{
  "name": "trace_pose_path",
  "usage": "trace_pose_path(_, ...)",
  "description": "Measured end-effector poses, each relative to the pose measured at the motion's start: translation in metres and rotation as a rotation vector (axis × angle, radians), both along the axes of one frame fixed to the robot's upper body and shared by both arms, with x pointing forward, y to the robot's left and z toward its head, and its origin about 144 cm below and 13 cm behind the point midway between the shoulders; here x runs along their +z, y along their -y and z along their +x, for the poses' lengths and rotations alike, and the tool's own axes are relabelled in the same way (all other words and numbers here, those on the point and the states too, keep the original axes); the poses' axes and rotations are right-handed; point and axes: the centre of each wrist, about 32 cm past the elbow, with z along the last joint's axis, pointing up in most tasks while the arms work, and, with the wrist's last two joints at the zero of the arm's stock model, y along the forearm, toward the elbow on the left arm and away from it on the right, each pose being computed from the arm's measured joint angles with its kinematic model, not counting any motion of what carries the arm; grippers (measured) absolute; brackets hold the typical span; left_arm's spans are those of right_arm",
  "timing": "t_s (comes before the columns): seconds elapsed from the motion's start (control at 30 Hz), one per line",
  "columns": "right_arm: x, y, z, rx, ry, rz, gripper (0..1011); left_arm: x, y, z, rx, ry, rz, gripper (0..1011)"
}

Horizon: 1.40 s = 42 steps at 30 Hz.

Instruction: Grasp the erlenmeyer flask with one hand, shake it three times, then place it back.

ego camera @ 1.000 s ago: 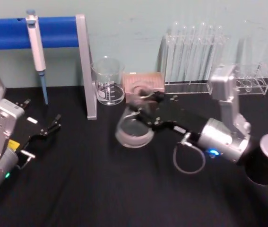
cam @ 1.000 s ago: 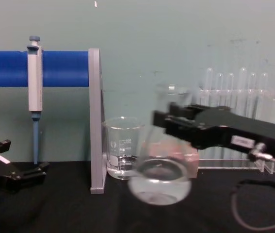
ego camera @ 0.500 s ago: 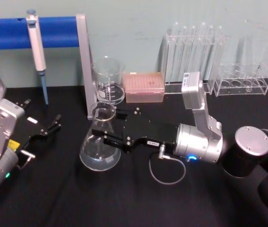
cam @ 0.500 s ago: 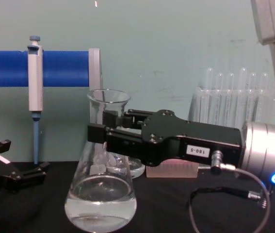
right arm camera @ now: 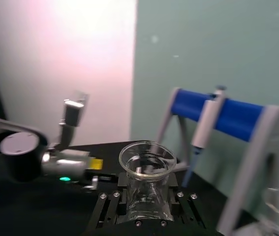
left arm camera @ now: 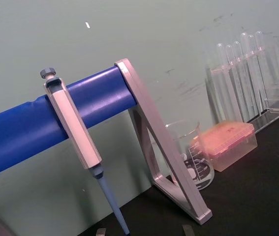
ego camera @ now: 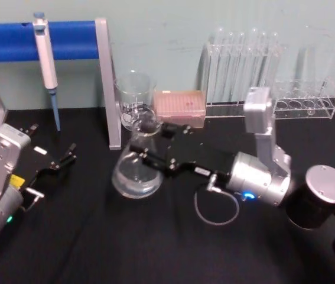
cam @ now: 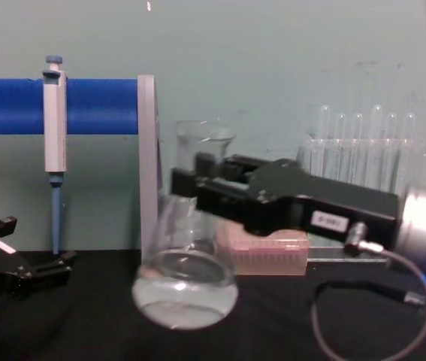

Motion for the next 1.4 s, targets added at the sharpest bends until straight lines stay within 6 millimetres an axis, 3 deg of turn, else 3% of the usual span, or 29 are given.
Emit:
trace_pose_path(0.43, 0.002, 0.058, -0.03, -0.424, 0.019, 0.026, 465, 0.0, 0.0, 0.0, 0.0, 0.0, 0.0, 1001)
trace_pose_path(0.77, 0.003, 0.087, -0.048, -0.645, 0.011, 0.022, 465, 0.0, 0.0, 0.0, 0.0, 0.0, 0.0, 1001)
trace_pose_path(1.1, 0.005, 0.089, -0.044, -0.636, 0.015, 0.021, 465, 0.0, 0.0, 0.0, 0.0, 0.0, 0.0, 1001)
trace_pose_path(1.4, 0.005, 0.072, -0.027, -0.476, 0.011, 0.027, 465, 0.0, 0.0, 0.0, 0.0, 0.0, 0.0, 1001)
